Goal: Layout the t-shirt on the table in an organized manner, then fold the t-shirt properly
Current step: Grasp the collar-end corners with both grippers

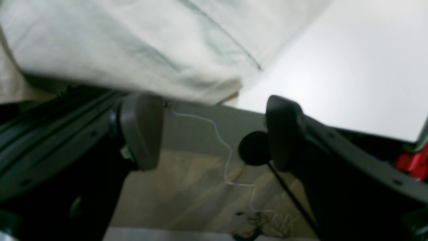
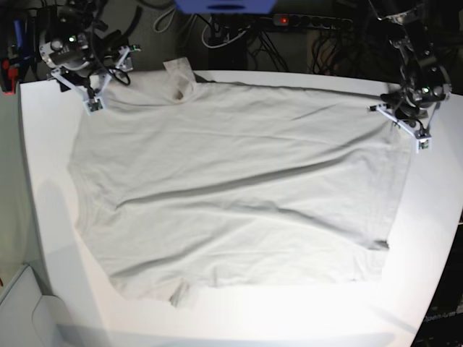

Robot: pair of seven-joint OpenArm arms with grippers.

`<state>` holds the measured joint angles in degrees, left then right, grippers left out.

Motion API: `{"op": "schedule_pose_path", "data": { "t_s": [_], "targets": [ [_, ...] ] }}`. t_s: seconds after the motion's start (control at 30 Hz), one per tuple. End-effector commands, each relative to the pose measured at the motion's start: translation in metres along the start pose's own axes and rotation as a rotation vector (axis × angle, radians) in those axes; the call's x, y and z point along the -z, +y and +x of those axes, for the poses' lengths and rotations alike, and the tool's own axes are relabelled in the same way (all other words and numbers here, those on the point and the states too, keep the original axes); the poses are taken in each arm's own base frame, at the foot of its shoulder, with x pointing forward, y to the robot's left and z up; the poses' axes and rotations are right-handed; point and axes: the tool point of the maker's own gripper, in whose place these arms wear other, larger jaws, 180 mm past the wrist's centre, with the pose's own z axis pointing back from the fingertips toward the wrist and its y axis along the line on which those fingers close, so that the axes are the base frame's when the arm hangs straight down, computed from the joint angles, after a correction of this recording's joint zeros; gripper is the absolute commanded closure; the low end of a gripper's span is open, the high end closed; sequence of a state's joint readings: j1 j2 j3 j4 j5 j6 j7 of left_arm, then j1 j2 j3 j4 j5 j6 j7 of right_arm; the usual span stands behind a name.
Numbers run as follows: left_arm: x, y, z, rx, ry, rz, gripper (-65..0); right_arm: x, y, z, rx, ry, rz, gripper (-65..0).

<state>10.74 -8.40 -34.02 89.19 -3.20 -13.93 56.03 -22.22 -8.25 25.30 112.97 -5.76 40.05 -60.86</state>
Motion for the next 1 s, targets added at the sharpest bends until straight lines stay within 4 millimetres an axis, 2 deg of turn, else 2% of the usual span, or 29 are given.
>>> {"op": "schedule_pose_path", "data": {
  "t_s": [0.0,0.37,0.53,0.7,0.87,0.97],
  "targets": [
    [0.001,0.008,-0.018,0.013,0.078,0.031,-0.2,-0.003,-0.002,0.007,-0.006,-0.027,-0.009,-48.3],
    [0.000,0.008,-0.017,0.013,0.076,0.032,-0.1,-0.001,-0.001,0.015,-0.002,-0.046,-0.004,-48.3],
    [0.000,0.008,-0.019,0.014,0.079,0.032,-0.1,0.008,0.006,0.015,0.020,-0.043,0.043,-48.0],
    [0.000,0.008,-0.018,0.014,0.076,0.032,-0.1,0.019,0.016,0.005,0.034,-0.012,0.089,-42.7],
    [0.000,0.008,-0.018,0.014,0.076,0.032,-0.1,0.021,0.017,0.005,0.036,-0.010,0.093,-37.7],
    [0.000,0.008,-0.018,0.015,0.078,0.033,-0.1,0.021,0.017,0.006,0.037,-0.012,0.094,-30.6]
  ]
}}
